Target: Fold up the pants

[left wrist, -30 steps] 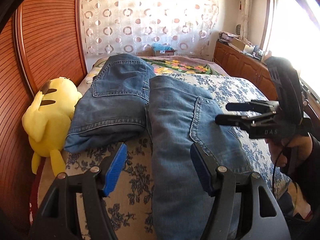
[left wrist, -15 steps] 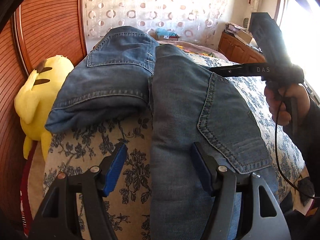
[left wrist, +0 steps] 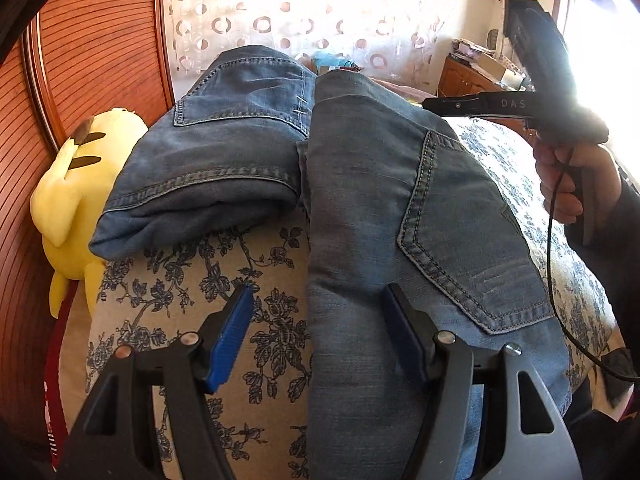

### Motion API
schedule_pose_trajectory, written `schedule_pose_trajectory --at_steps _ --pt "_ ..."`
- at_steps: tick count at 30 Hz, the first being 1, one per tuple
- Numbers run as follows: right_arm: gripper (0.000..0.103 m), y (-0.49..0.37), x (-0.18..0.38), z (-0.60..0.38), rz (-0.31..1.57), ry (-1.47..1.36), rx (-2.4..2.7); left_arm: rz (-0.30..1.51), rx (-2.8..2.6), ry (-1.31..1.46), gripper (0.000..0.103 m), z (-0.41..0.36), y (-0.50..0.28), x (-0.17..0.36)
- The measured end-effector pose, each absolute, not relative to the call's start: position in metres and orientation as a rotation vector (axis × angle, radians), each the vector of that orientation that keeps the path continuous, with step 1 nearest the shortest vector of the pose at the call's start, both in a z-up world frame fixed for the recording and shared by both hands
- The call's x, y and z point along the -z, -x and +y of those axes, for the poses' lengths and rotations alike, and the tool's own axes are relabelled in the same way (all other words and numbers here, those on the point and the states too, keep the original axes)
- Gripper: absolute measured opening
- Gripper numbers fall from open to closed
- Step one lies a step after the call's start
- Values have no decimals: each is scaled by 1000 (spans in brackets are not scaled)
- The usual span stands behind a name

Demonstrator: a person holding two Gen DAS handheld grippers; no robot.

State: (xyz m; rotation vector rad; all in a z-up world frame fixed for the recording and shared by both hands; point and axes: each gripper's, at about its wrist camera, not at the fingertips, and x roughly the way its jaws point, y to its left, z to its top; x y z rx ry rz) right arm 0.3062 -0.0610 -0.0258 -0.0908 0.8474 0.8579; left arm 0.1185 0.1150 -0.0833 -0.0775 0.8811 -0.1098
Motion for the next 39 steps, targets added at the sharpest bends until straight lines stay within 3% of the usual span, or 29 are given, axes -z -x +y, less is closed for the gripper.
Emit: schedule_pose_trajectory --at_steps 2,4,15,18,23,28,31,32,34,39 --pt "8 -304 23 -63 831 113 -825 879 111 85 67 116 -119 84" --pt "29 -302 17 -70 812 107 -838 879 112 92 67 118 -120 85" --pt "33 -271 25 -46 847 222 -958 873 111 82 67 117 -119 85" --pt "56 -279 35 -43 841 280 -884 875 115 95 67 118 -118 86" --pt "65 -291 46 -56 922 185 -884 880 124 105 67 119 -119 86" --pt "65 -297 69 -59 1044 43 -934 879 120 102 67 118 -119 87" --pt "46 -297 73 -56 1073 -15 -1004 881 118 107 67 119 -119 86" --pt "29 -294 70 -54 1063 -3 -1005 880 116 102 67 118 -119 84" --pt "17 -287 62 -55 1021 29 -1014 873 113 95 67 118 -119 78" --pt "14 -270 27 -84 897 27 -903 835 144 82 67 112 -117 55"
